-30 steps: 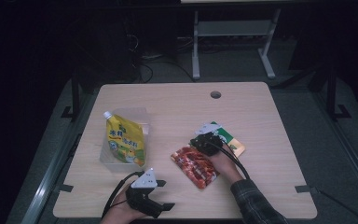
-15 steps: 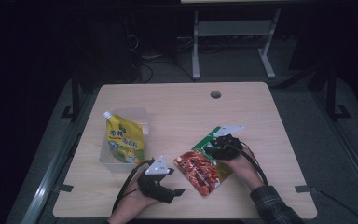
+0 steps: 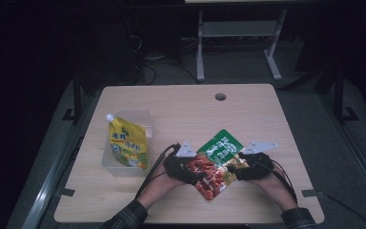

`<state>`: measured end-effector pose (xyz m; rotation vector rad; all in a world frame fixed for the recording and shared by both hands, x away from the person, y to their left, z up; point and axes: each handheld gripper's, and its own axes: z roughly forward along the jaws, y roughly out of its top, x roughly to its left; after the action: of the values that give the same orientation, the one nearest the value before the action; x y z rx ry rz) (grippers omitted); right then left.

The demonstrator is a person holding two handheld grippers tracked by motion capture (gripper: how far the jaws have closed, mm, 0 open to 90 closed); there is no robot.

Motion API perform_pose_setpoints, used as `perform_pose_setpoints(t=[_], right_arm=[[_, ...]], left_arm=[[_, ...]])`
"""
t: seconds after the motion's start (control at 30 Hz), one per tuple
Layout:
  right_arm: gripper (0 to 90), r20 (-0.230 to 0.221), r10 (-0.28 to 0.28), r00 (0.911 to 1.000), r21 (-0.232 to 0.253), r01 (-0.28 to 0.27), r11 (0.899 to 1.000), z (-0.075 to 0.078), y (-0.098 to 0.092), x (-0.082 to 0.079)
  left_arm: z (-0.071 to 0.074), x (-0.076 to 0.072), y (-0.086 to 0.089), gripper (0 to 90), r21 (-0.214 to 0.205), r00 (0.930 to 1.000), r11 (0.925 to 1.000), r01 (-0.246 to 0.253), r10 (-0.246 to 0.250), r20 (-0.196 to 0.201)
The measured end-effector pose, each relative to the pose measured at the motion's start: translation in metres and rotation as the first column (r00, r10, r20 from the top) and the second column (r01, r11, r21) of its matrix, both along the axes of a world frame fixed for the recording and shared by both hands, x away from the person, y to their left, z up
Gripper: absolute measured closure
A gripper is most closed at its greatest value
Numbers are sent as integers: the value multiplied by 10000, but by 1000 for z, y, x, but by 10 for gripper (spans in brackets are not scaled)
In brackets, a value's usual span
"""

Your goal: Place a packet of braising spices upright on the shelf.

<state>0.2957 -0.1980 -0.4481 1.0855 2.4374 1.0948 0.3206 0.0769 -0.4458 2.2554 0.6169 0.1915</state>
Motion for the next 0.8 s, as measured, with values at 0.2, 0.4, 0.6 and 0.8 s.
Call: perform_pose_setpoints(t=[0.2,0.4,0.6,0.8], right_arm=[[240,-118,-225,9997,25,226,9997,-4,-13,-17],[198,-43,-322,9995,258,323,9991,-1,-25,-28],[181,-50,-423,9991,336,424,9985,-1,-27,-27],[171,10,-569,9984,457,568,9973,1,-30,-27]], left_arm=[[-4,23,-10,158,101,10000,9999,-43,44,-46],[-21,37,-13,157,307,9984,9995,-90,107,-551],[-25,37,-15,163,195,9980,9998,3,9,-634],[-20,33,-19,325,684,9985,9977,12,26,-548]])
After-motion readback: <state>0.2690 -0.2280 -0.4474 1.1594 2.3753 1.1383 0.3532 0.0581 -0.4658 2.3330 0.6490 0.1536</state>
